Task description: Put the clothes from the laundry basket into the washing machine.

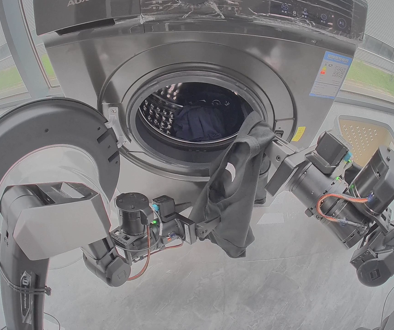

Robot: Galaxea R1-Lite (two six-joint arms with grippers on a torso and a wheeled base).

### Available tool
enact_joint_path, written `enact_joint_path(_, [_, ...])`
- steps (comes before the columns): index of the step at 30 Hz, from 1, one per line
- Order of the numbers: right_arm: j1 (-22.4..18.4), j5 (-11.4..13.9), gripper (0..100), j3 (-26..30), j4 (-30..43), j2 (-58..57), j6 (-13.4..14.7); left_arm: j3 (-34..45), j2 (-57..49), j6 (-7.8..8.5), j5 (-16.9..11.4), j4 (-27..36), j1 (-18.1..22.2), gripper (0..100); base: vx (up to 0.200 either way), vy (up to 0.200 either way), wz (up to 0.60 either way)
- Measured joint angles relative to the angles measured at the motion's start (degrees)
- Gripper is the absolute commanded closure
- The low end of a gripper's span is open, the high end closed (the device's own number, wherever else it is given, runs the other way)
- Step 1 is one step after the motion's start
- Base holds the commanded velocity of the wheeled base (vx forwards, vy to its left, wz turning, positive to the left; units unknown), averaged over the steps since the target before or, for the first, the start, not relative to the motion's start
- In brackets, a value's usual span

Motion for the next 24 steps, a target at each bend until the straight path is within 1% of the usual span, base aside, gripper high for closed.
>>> enact_joint_path(8, [0.1,0.0,100,-0.3,0.0,0.7,0.0,-0.7,0.5,-0.04,0.0,-0.4,-3.8,0,0.0,0.0,0.0])
enact_joint_path(19, [0.1,-0.2,100,-1.5,0.1,2.0,0.0,-1.9,1.7,-0.28,-0.1,-1.7,-5.1,0,0.0,0.0,0.0])
enact_joint_path(24, [0.1,-0.2,100,-2.4,-0.1,2.9,0.0,-1.9,2.1,-0.45,-1.3,-2.0,-6.1,0,0.0,0.0,0.0])
